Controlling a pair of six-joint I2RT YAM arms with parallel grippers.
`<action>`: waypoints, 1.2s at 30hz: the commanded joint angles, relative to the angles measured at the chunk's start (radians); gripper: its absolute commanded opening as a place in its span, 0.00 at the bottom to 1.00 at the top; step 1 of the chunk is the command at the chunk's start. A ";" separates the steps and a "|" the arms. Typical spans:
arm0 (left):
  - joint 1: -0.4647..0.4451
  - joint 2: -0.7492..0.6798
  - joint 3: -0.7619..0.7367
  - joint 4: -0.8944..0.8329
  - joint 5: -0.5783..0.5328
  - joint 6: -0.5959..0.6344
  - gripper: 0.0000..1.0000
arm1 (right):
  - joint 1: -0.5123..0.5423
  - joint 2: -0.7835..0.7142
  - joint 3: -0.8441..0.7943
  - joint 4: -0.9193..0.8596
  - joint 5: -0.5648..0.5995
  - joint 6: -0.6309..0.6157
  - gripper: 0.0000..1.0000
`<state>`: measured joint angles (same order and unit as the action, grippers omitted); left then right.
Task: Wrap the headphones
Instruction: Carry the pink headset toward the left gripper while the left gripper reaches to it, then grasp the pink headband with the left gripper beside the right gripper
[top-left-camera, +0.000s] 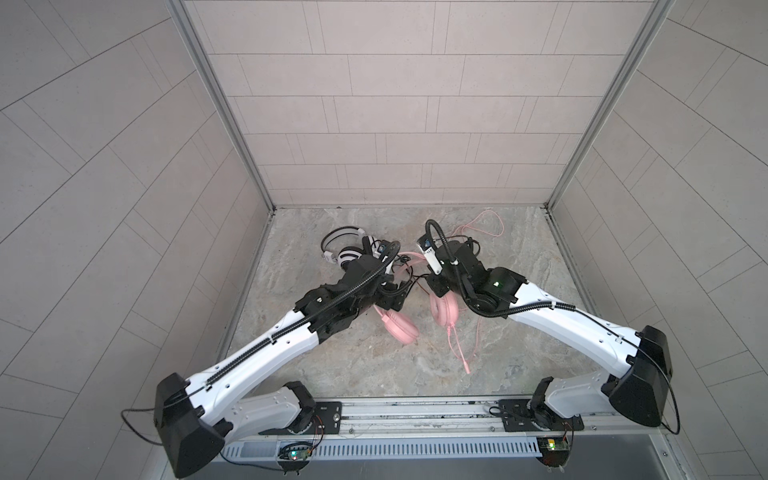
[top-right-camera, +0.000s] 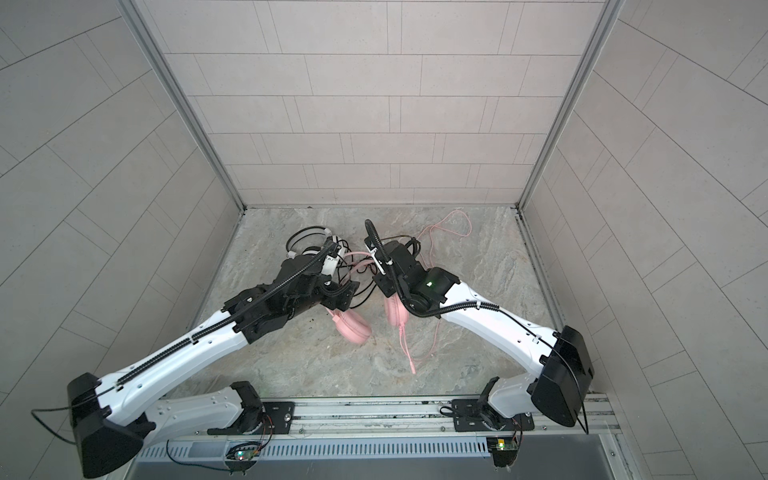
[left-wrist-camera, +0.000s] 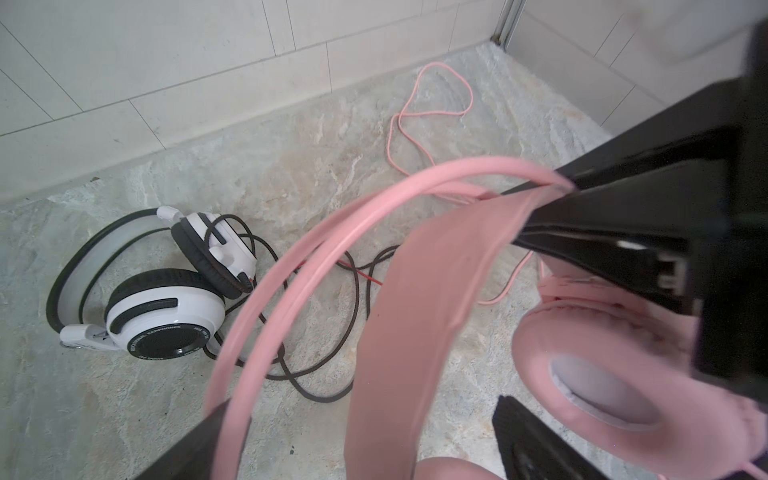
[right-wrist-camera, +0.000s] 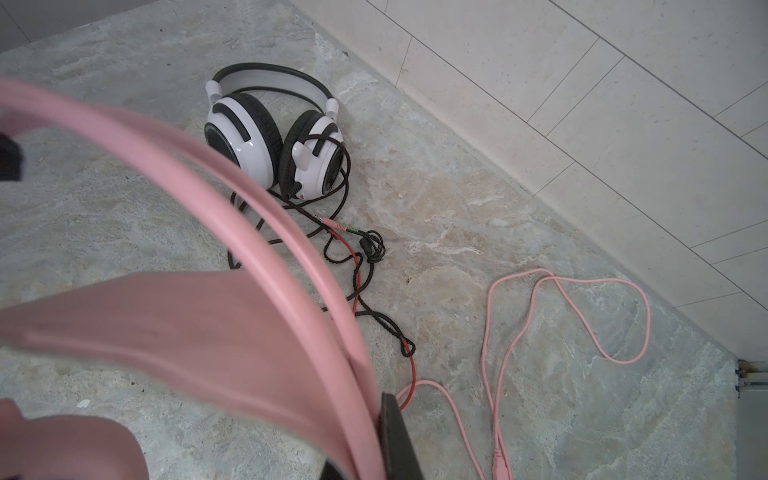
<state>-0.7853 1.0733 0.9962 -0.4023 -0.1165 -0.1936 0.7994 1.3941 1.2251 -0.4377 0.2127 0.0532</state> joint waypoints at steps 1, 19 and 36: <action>0.022 -0.069 -0.029 0.045 0.035 -0.010 0.99 | -0.002 0.028 0.026 -0.111 0.031 0.018 0.02; 0.027 0.051 0.092 -0.149 0.030 -0.033 1.00 | 0.010 -0.001 0.058 -0.139 -0.038 0.048 0.02; 0.026 0.091 0.113 -0.165 0.050 -0.054 1.00 | 0.067 0.114 0.122 -0.155 0.019 0.033 0.02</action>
<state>-0.7593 1.1896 1.0786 -0.5873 -0.0772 -0.2287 0.8497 1.5116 1.3144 -0.6106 0.2264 0.0856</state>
